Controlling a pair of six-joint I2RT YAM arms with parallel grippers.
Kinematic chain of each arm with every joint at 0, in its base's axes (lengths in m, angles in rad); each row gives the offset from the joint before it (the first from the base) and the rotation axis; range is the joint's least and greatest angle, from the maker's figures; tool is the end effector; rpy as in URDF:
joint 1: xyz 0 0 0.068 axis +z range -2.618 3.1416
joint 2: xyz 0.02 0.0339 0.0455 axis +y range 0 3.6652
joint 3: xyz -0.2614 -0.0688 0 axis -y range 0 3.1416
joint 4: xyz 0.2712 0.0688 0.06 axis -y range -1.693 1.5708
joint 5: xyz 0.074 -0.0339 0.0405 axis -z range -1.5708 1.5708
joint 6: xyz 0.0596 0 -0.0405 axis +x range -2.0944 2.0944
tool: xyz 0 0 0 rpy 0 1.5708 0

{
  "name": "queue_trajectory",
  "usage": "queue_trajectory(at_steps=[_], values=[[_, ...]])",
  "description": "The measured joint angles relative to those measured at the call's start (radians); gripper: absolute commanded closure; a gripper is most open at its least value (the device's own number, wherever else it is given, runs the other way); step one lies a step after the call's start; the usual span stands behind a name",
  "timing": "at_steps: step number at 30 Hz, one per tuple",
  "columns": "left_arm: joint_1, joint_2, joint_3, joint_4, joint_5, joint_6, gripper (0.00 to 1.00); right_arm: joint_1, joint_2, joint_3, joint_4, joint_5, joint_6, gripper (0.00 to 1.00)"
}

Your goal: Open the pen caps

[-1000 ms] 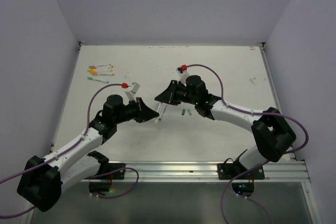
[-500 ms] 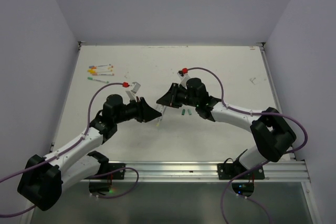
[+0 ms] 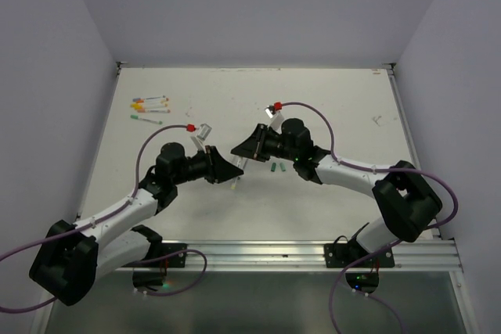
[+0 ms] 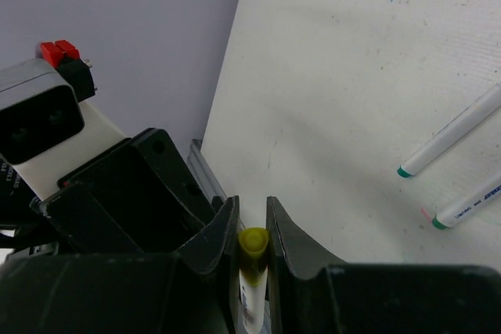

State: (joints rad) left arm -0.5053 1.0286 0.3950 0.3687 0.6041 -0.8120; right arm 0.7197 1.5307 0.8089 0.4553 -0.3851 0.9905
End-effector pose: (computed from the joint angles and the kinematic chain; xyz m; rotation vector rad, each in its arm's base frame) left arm 0.2093 -0.1545 0.1930 0.1655 2.0483 -1.4284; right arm 0.2691 0.2656 0.2065 -0.0263 2.1187 1.4758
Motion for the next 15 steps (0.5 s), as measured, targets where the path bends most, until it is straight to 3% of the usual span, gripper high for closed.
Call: queue_trajectory(at_steps=[2,3,10,15], values=[[0.0,0.01,0.0,0.013,0.003,-0.009,0.82,0.0,0.0,-0.004,0.019,-0.01,0.012,1.0],[0.001,0.018,-0.001,0.014,0.001,-0.01,0.99,0.0,0.0,-0.008,0.03,-0.016,0.017,1.0],[-0.002,0.052,0.0,0.022,0.009,-0.015,1.0,-0.005,-0.002,-0.029,0.032,-0.014,0.019,1.0],[-0.07,-0.042,0.027,-0.156,-0.189,0.008,1.0,0.024,-0.022,0.024,-0.126,0.074,-0.041,1.0]])
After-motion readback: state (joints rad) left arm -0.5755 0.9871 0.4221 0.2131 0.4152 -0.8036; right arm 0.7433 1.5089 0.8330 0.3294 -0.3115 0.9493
